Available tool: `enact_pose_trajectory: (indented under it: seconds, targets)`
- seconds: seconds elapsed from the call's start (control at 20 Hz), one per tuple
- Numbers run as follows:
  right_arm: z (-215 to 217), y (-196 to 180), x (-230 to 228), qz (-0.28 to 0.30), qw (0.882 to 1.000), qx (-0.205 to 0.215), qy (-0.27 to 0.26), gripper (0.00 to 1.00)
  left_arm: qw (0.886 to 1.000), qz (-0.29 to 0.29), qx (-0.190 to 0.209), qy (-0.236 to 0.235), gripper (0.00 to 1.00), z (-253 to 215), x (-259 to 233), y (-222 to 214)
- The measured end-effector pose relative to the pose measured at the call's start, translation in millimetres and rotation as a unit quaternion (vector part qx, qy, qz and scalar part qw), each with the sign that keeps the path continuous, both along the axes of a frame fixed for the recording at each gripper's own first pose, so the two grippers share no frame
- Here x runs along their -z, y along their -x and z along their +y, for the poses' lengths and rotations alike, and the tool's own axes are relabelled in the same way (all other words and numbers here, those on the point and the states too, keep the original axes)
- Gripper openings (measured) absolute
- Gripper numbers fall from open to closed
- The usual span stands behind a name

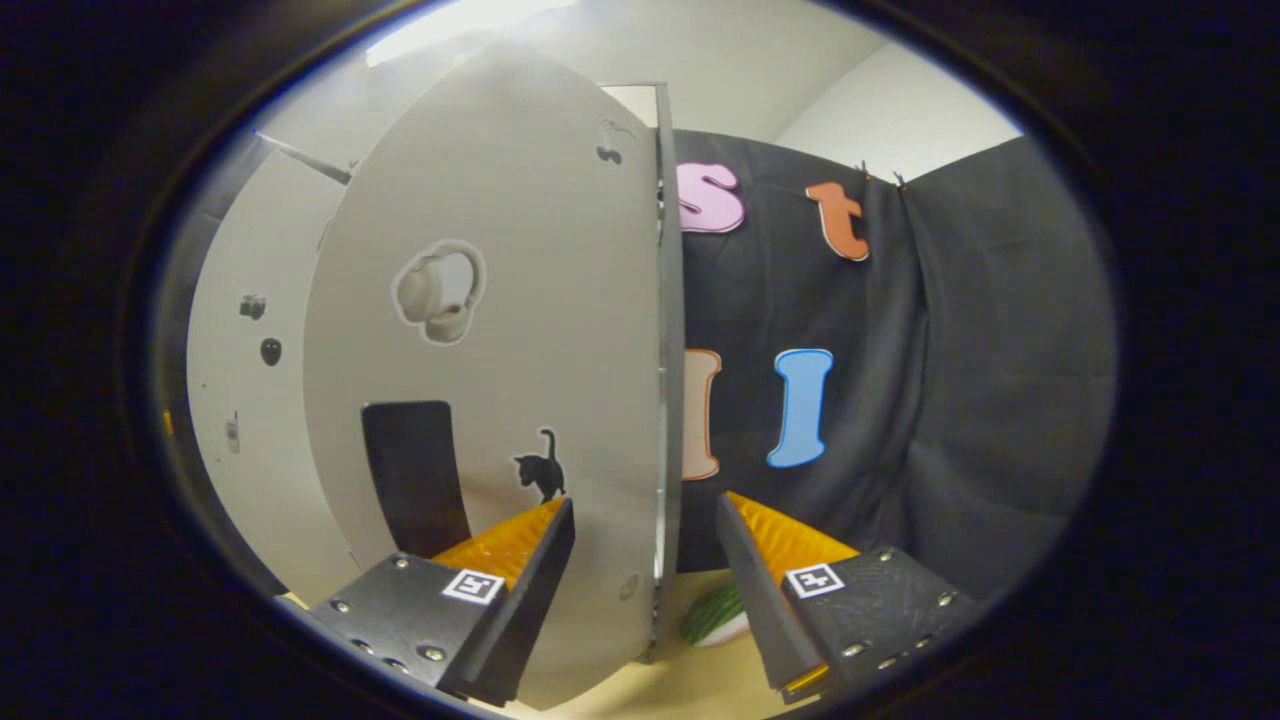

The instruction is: Grasp the bottle in the cabinet with the left hand and place it on the coaster, then close the right door with the right hand and the left door with the left hand.

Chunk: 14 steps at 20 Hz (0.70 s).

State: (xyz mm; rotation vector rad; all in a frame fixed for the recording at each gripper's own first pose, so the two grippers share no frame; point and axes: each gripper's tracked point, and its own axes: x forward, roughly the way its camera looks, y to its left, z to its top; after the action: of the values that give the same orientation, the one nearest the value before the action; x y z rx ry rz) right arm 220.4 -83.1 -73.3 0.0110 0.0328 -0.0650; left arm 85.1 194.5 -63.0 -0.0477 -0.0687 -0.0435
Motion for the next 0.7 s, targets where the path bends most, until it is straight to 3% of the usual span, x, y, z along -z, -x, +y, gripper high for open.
enact_pose_trajectory:
  seconds: [0.15,0.65,0.7]
  targets:
    - [21,-2,-7,-0.024,0.999,-0.036,-0.004,0.93,1.000,-0.004,-0.011,-0.009,0.92,14,-5,-11]
    - [34,21,-15,-0.047,0.997,-0.056,0.007,0.94,0.999,0.001,-0.027,0.032,0.91,34,-12,-78]
    - [34,27,-11,-0.043,0.998,-0.055,0.003,0.94,0.999,-0.001,-0.022,0.037,0.96,31,-16,-85]
